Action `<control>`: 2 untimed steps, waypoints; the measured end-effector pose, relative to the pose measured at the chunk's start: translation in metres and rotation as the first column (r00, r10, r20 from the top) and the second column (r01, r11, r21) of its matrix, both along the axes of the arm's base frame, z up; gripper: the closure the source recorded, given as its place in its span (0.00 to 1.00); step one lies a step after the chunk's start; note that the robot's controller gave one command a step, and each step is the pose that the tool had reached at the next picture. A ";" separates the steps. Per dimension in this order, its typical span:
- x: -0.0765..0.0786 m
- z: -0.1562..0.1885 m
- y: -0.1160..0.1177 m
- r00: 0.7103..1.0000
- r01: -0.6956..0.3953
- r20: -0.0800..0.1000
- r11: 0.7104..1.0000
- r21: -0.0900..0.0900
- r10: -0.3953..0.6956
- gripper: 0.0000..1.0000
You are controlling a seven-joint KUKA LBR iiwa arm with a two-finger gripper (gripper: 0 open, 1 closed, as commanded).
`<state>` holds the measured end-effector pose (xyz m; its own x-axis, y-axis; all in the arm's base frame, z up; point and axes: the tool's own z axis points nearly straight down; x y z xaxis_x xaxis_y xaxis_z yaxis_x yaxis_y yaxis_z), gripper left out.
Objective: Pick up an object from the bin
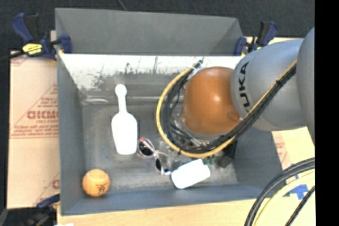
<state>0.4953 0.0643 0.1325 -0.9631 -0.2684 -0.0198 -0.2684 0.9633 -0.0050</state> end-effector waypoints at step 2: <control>-0.004 -0.003 -0.026 0.973 0.229 0.000 0.973 0.005 -0.229 1.00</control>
Offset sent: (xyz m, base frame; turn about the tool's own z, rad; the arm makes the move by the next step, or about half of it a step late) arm -0.0081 -0.0386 -0.0051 0.1004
